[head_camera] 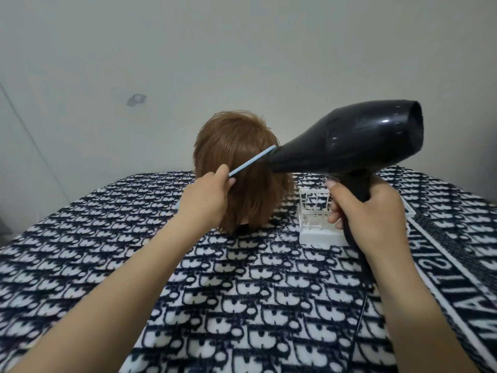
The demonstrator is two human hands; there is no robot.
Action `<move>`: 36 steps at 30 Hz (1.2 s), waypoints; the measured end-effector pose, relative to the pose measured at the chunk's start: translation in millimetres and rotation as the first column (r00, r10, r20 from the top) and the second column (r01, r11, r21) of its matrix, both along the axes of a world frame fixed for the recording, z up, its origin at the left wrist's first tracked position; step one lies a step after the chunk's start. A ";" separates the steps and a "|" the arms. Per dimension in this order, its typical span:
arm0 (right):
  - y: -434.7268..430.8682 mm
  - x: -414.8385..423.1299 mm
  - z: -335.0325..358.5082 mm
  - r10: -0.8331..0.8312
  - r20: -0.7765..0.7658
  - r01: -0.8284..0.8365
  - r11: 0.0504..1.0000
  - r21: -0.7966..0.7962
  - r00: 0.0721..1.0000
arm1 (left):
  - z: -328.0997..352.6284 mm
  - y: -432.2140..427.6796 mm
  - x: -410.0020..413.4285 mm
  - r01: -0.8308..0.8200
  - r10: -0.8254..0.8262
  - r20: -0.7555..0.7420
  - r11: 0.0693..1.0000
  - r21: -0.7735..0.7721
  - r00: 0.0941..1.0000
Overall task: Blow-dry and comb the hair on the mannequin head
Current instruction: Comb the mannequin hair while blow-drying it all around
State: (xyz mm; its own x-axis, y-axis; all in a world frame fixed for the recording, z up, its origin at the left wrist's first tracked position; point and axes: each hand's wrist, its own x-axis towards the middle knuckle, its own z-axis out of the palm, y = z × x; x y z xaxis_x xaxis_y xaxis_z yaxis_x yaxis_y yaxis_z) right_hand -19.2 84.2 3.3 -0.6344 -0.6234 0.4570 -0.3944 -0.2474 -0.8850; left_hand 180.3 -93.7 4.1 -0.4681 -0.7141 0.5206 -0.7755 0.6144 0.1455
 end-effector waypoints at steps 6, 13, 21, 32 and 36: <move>0.2 3.1 -2.2 -0.139 -0.161 0.144 0.990 0.016 0.977 | -38.7 0.7 4.3 -0.069 0.081 0.210 0.996 -0.064 0.974; -6.0 7.5 -5.5 0.014 -0.180 0.004 0.995 0.099 0.984 | -73.3 -8.3 3.1 -0.156 0.145 0.326 0.988 0.008 0.934; -7.0 7.1 -7.7 0.055 -0.191 -0.023 0.986 0.166 0.980 | -98.0 -2.6 2.7 -0.213 0.157 0.497 0.975 0.058 0.854; -7.5 6.8 -4.7 0.205 0.007 -0.204 0.968 0.147 0.979 | -97.0 14.0 6.9 -0.098 0.063 0.308 0.990 0.102 0.949; -6.3 10.1 -5.1 0.087 -0.089 -0.083 0.996 0.045 0.992 | -81.9 24.6 5.9 -0.048 0.035 0.203 0.997 0.060 0.978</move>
